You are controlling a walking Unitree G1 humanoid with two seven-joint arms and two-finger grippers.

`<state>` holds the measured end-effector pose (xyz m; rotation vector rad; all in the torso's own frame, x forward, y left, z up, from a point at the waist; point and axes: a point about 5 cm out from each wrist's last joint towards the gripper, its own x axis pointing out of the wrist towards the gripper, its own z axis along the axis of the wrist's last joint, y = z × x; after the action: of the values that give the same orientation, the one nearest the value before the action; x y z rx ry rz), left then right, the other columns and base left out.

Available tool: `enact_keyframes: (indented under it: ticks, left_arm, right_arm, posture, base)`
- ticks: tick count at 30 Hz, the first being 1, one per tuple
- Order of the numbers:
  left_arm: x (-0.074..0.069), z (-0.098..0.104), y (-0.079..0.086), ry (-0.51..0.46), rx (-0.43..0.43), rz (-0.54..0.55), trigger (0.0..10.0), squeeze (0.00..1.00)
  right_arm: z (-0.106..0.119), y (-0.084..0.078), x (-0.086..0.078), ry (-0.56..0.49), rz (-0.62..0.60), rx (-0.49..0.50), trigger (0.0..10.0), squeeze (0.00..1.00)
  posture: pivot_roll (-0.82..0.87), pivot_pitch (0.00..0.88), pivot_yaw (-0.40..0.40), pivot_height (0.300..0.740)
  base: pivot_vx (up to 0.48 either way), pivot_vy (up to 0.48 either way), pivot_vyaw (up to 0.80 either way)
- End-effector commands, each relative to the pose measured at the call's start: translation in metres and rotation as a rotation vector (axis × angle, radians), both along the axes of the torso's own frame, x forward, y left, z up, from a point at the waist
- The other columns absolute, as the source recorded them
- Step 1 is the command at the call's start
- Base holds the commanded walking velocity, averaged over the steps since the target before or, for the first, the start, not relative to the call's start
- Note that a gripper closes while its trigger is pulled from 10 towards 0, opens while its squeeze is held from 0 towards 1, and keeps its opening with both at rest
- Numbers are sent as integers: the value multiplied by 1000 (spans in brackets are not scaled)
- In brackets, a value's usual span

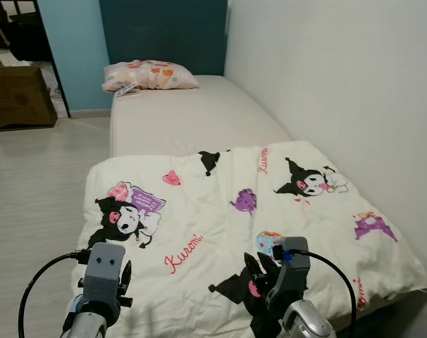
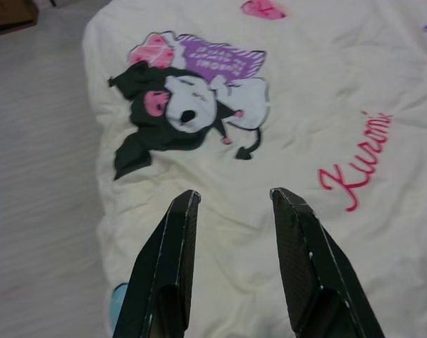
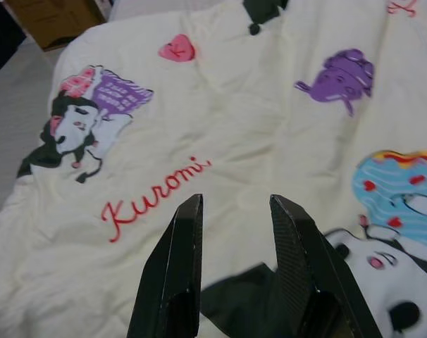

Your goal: Clean up the room

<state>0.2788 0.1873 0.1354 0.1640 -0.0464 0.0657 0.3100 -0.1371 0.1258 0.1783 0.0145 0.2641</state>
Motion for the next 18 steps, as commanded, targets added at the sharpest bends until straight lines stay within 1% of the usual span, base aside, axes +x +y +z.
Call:
enact_keyframes:
  ticks: [1, 18]
  left_arm:
    - [-4, -5, 0, 13, 3, 3, 10000, 0]
    - [-3, -3, -3, 5, 12, -12, 10000, 0]
  right_arm:
    - [-4, -3, -3, 7, -9, 13, 10000, 0]
    - [-3, 0, -4, 1, 6, 37, 10000, 0]
  posture:
    - [60, 214, -54, 629]
    - [62, 214, -47, 629]
  base:
    - [0, 0, 0]
    - [0, 0, 0]
